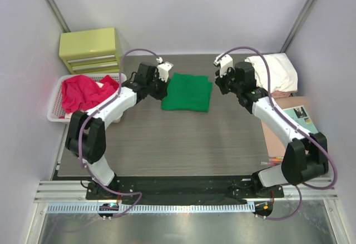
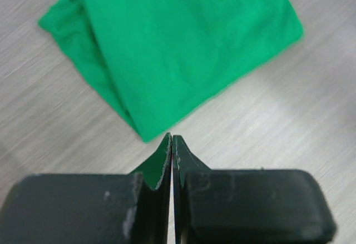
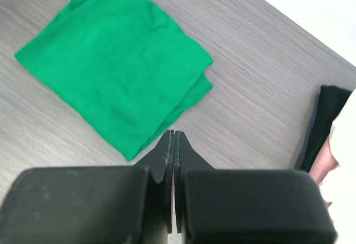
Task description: Fold and stack the t-shirts
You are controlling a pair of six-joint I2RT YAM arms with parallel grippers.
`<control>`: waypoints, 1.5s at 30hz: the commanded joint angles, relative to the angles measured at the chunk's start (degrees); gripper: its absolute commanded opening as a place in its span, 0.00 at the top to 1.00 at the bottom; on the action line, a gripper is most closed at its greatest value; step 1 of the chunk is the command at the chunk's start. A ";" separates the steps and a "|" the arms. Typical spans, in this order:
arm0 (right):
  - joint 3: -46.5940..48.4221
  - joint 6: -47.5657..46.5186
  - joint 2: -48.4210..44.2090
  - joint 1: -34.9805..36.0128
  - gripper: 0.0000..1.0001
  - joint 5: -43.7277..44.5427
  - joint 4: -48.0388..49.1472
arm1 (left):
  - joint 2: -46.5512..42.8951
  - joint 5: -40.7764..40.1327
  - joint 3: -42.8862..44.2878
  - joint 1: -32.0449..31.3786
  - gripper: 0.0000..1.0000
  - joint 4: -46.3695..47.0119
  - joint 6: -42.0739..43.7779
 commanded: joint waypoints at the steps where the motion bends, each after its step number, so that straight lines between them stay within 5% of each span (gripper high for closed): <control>1: 11.29 -0.64 10.54 0.54 0.99 2.83 -8.78 | 8.82 -6.62 15.92 0.14 1.00 -7.83 1.23; 8: 33.29 3.14 26.10 0.98 0.99 3.65 -20.05 | 31.50 -6.81 49.51 3.04 1.00 -28.85 -0.70; 11: 40.59 3.41 31.99 1.16 0.99 3.21 -23.65 | 37.14 -7.77 55.87 3.13 1.00 -32.28 -0.70; 21: 44.64 3.94 40.61 1.25 0.99 3.38 -22.34 | 36.19 -7.34 50.18 3.39 1.00 -28.34 0.00; 33: 41.40 4.11 39.56 1.25 0.99 2.33 -20.15 | 31.09 -5.84 51.68 3.39 1.00 -27.11 -0.53; 45: 39.46 2.27 43.34 1.95 0.99 3.47 -18.65 | 36.97 -4.35 54.31 1.11 1.00 -26.31 -0.88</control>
